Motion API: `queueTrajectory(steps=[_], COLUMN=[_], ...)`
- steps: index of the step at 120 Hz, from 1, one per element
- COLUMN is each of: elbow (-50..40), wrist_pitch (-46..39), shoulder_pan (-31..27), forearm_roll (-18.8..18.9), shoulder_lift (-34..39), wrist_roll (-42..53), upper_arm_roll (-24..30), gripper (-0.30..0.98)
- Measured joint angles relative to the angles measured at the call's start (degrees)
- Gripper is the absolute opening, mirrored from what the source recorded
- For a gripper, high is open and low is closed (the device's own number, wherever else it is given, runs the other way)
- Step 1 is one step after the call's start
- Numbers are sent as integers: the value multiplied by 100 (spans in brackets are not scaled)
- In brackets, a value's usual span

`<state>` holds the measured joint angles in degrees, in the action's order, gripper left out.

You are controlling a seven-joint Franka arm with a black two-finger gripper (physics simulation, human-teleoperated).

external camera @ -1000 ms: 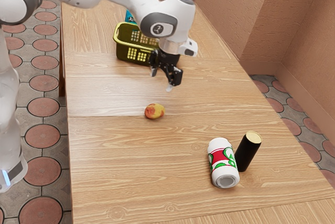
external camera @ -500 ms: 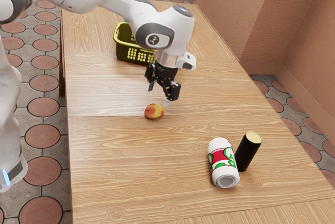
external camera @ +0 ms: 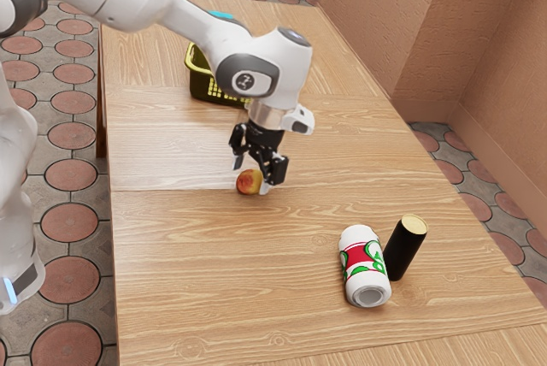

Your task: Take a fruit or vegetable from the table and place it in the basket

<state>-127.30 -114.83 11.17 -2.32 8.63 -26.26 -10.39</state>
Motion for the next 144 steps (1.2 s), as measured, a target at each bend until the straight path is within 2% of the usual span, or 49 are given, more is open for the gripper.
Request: queueTrajectory(steps=[132,144], elbow=[-184,-198], wrist_pitch=[-444,-469], shoulder_pan=[-152,-148], forearm_roll=[-24,-28], shoulder_lift=[-101,-107], wrist_roll=[4,-4], upper_arm_roll=[-16,-16], gripper=[69,49])
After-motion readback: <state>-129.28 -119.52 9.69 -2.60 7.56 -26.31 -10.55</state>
